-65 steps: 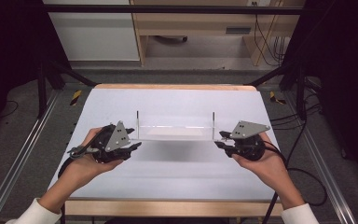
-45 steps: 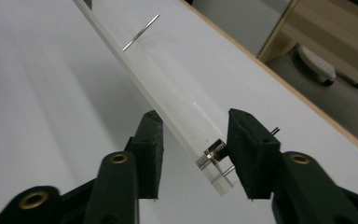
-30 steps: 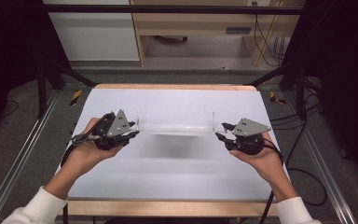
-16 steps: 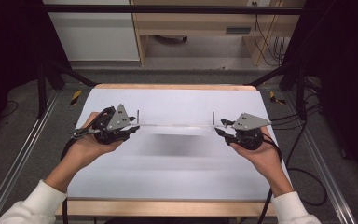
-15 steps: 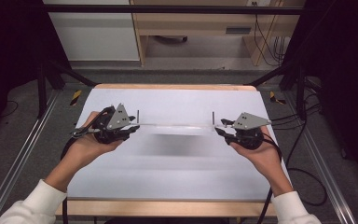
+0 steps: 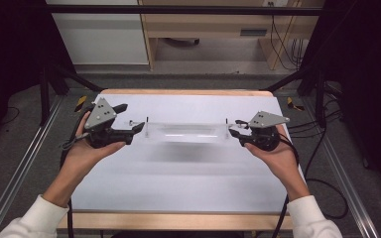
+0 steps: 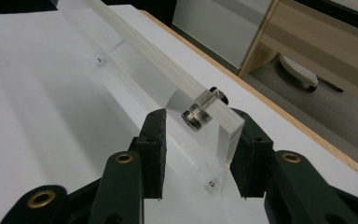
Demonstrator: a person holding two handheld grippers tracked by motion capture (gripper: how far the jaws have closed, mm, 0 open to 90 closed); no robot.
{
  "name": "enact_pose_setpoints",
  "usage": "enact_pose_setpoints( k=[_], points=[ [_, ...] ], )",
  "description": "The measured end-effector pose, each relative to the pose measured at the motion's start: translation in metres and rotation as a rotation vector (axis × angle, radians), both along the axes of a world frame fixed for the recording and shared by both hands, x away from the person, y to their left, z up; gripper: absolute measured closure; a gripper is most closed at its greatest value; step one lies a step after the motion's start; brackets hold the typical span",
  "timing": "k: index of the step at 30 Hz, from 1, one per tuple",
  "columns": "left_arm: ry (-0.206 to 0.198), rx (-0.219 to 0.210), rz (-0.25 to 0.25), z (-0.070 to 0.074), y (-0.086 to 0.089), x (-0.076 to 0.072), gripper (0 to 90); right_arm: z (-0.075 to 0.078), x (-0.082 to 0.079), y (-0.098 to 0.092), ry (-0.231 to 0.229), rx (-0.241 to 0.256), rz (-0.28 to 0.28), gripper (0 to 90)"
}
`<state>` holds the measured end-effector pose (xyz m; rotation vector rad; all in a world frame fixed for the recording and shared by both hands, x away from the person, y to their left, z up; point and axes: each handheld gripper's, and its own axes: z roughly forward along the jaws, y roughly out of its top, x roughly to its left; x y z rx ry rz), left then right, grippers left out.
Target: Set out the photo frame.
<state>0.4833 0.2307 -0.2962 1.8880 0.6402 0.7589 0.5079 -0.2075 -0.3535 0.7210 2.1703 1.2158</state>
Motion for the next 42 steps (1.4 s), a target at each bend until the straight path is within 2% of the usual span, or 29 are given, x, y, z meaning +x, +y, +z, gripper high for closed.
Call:
enact_pose_setpoints(
  k=[3, 7, 9, 11, 15, 16, 19, 25, 28, 30, 36, 42],
  points=[
    [0.013, -0.032, 0.017, -0.002, 0.009, -0.004, 14.9, 0.002, 0.004, 0.000, 0.006, 0.008, -0.008, 60.3],
    [0.017, -0.035, 0.050, -0.012, 0.018, -0.009, 12.9, 0.004, 0.008, 0.000, 0.012, 0.025, -0.024, 59.7],
    [0.032, -0.042, 0.056, -0.020, 0.022, -0.011, 12.4, 0.005, 0.011, 0.000, 0.012, 0.032, -0.029, 59.5],
    [0.054, -0.050, 0.063, -0.029, 0.026, -0.012, 11.7, 0.006, 0.013, 0.000, 0.015, 0.041, -0.038, 59.2],
    [0.068, -0.057, 0.070, -0.049, 0.030, -0.011, 11.4, 0.008, 0.019, 0.001, 0.023, 0.048, -0.052, 58.9],
    [0.091, -0.061, 0.076, -0.055, 0.031, -0.011, 11.1, 0.009, 0.020, 0.001, 0.025, 0.050, -0.055, 58.8],
    [0.113, -0.046, 0.089, -0.074, 0.032, -0.010, 10.4, 0.010, 0.024, 0.001, 0.028, 0.059, -0.062, 58.6],
    [0.168, -0.066, 0.114, -0.104, 0.037, -0.005, 9.3, 0.011, 0.030, 0.001, 0.039, 0.077, -0.076, 58.3],
    [0.186, -0.045, 0.131, -0.113, 0.040, -0.003, 8.8, 0.012, 0.034, 0.001, 0.036, 0.084, -0.084, 58.1],
    [0.201, -0.050, 0.140, -0.119, 0.043, -0.003, 8.5, 0.012, 0.036, 0.001, 0.034, 0.091, -0.091, 57.9],
    [0.221, -0.028, 0.154, -0.132, 0.048, -0.004, 8.3, 0.012, 0.044, 0.001, 0.032, 0.113, -0.107, 57.7],
    [0.245, 0.017, 0.161, -0.143, 0.046, -0.003, 8.3, 0.013, 0.053, 0.002, 0.030, 0.127, -0.120, 57.6]
  ],
)
